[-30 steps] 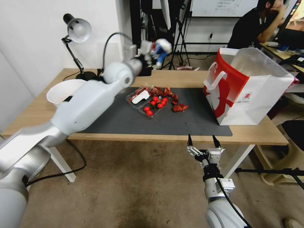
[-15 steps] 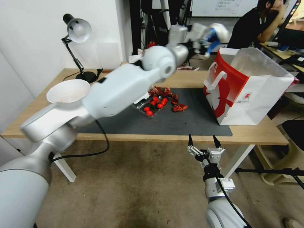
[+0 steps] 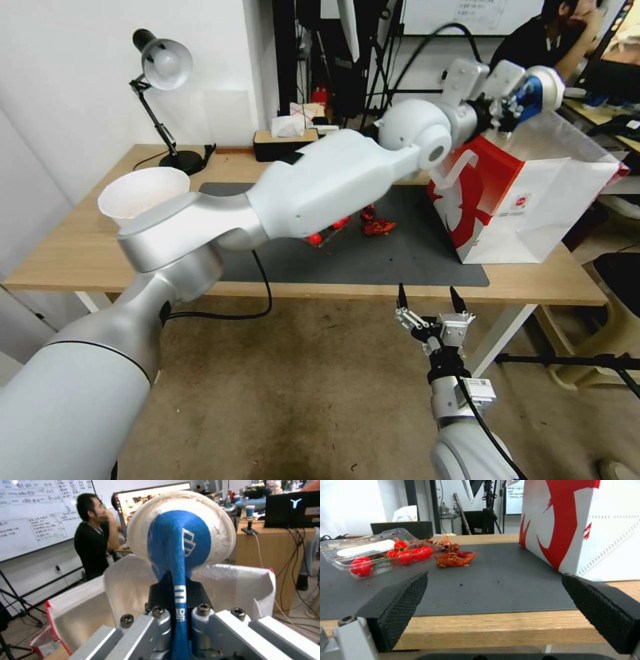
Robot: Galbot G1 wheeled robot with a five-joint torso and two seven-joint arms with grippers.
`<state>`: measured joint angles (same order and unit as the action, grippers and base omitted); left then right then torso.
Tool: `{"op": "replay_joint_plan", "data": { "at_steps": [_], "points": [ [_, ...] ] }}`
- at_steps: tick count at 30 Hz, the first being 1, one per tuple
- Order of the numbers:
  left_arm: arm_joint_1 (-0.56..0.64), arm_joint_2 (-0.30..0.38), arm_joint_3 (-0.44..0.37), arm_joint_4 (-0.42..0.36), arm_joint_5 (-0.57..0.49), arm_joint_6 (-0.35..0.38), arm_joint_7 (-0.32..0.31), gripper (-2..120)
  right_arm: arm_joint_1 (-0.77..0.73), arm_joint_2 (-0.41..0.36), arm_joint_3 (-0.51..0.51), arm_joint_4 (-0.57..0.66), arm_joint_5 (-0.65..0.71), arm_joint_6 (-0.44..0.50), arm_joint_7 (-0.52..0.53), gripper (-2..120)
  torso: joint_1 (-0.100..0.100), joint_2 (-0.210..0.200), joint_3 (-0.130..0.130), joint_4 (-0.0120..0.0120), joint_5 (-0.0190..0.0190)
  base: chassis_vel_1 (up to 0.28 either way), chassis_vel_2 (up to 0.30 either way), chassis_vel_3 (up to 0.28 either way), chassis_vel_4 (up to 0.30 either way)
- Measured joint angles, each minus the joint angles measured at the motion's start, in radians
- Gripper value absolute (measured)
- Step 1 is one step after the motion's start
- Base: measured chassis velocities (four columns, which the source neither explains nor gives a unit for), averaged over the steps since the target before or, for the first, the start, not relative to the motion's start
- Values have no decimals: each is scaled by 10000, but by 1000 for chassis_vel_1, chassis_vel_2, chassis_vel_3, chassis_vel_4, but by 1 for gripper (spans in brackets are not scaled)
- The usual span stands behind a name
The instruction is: Pick up the trash from the table and place it into the takeout bag.
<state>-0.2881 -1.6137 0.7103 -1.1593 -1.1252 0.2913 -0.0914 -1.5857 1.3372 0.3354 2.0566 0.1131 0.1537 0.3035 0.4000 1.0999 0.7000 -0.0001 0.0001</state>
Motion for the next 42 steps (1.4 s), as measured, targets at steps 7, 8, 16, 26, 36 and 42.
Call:
{"op": "replay_joint_plan", "data": {
  "at_steps": [7,8,16,26,36,42],
  "points": [
    [46,11,104,-114,-9,-21,-6,0,73,4,-61,-67,0,12,-4,100,0,0,0,1,-1,0,0,0,0],
    [46,11,104,-114,-9,-21,-6,0,73,4,-61,-67,0,12,-4,100,0,0,0,1,-1,0,0,0,0],
    [194,32,151,-146,-11,-160,-30,27,99,-4,-76,-85,0,14,-7,100,0,0,0,1,-2,0,0,0,0],
    [200,49,-179,-134,-23,-168,-62,68,144,5,-107,-111,0,14,-11,100,0,2,0,0,-2,0,0,0,0],
    [481,867,-1070,-280,81,-126,-224,99,90,-35,-60,-19,1,12,-11,100,0,2,0,2,-3,0,0,0,0],
    [1247,2301,-1617,-998,539,-122,-328,100,88,-55,-70,-8,2,-12,-11,100,0,2,0,2,-6,0,0,0,0]
  ]
}}
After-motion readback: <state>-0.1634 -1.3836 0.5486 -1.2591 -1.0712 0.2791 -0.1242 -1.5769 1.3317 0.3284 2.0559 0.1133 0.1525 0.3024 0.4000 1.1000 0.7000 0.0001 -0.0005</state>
